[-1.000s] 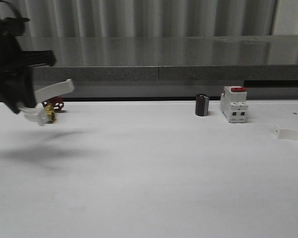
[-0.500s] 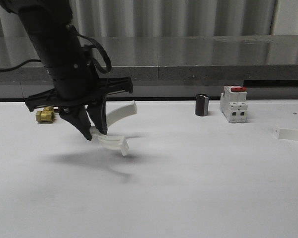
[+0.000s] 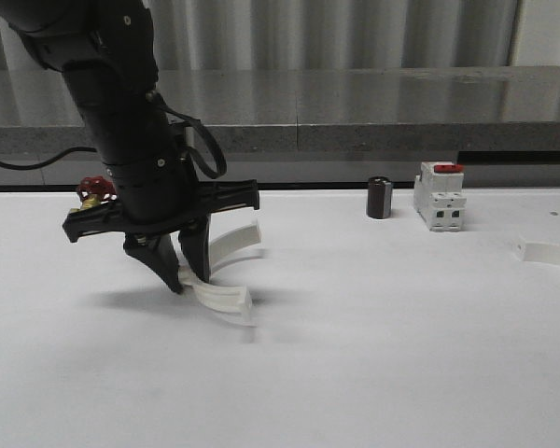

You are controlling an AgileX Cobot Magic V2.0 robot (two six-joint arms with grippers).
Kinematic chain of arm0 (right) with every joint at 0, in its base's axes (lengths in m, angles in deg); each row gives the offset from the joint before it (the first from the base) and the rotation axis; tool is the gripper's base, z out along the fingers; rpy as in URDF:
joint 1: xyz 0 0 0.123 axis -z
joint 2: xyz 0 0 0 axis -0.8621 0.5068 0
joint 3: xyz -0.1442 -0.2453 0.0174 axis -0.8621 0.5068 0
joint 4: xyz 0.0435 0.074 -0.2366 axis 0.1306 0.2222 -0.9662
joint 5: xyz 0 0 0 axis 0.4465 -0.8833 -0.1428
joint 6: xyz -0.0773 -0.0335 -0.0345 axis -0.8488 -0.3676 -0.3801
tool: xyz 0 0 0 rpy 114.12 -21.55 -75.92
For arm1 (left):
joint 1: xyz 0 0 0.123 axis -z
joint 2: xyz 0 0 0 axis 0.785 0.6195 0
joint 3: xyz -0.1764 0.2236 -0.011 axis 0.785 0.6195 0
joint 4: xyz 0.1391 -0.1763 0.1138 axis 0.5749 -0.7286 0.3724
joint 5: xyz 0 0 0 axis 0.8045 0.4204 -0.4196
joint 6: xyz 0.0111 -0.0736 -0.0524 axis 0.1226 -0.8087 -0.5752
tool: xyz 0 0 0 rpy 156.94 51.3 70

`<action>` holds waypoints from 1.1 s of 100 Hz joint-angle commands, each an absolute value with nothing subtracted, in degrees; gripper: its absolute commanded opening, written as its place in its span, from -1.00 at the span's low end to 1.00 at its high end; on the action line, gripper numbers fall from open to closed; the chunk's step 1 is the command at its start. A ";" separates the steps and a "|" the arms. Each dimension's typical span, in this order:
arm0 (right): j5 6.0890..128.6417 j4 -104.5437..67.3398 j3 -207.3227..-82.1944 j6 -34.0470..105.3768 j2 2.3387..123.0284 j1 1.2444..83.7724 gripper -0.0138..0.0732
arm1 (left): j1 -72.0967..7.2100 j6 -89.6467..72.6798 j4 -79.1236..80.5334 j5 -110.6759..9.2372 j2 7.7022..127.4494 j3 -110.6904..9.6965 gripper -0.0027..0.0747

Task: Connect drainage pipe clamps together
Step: 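Carry the clamp half to the table center and release it, then move the right gripper over the other white clamp half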

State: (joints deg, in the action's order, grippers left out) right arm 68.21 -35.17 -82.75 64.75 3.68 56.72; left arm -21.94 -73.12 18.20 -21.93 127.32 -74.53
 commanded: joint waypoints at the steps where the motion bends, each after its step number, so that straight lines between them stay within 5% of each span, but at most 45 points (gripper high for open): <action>1: 72.97 -35.47 -83.65 64.32 2.52 56.92 -0.95 | -21.44 -73.70 17.71 -23.58 124.23 -76.11 -0.23; 14: 72.97 -35.47 -83.65 64.32 2.52 56.92 -0.95 | -21.44 -73.47 17.71 -23.58 124.23 -76.11 0.35; 24: 72.97 -35.47 -83.65 64.32 2.52 56.92 -0.95 | -21.44 -72.41 18.44 -23.25 124.12 -76.11 0.59; 67: 73.03 -35.47 -83.65 64.32 2.52 56.92 -0.95 | -23.76 -65.15 26.32 -26.12 108.05 -73.17 0.59; 110: 73.03 -35.47 -83.65 64.32 2.52 56.92 -0.95 | -46.58 -49.46 21.69 -30.64 80.07 -56.48 0.59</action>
State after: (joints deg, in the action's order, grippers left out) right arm 68.21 -35.17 -82.75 64.75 3.68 56.72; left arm -43.06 -53.04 24.21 -27.04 86.60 -58.28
